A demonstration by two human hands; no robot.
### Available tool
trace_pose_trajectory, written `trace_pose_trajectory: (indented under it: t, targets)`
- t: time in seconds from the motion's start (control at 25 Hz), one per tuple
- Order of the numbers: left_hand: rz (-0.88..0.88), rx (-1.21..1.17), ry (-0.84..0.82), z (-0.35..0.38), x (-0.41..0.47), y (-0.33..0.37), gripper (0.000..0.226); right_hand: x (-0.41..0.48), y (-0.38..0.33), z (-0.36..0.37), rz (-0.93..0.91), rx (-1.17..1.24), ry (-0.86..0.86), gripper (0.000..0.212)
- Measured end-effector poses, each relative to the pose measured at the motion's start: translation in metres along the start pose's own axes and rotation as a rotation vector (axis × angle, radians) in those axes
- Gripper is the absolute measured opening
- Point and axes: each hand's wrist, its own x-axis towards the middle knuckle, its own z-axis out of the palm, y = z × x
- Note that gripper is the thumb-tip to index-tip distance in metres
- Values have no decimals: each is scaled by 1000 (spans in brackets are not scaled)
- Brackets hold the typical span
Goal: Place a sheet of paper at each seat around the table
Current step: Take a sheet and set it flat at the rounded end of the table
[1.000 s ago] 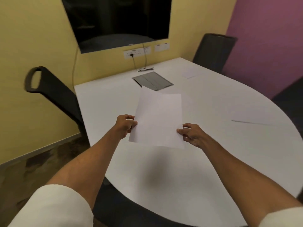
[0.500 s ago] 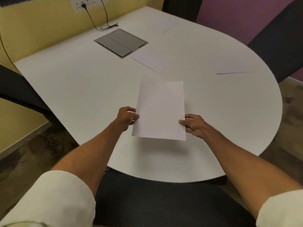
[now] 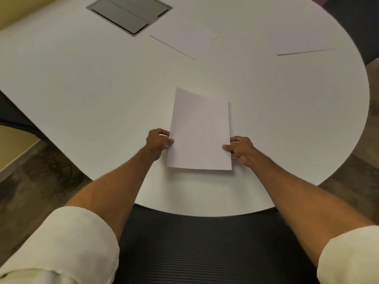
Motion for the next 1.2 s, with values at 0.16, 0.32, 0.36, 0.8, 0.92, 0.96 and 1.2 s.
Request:
trace_pose_trajectory:
  t: [0.16,0.32,0.36,0.8,0.92,0.96,1.2]
  targets:
    - [28,54,-15,6,5,-13,25,5,8,1,4,-56,13,29]
    - [45,97,-11,11,8,-21,25,8,16,2,19,-85,29,25]
    - [47,101,-9,12,9,-21,24,10,16,2,17,-91,40,25]
    - [23,175,23,17,16,-33,19,10,20,-2,-102,-251,127,38]
    - [110,299,84,16,17,-37,21,8,22,-5,-205,-459,229,47]
    - [175,419,105,15,17,-38,28,7,22,-5,-253,-553,262,53]
    - [673,1182,-59,19,7,-41,92,5,24,-15,-525,-1230,52,103]
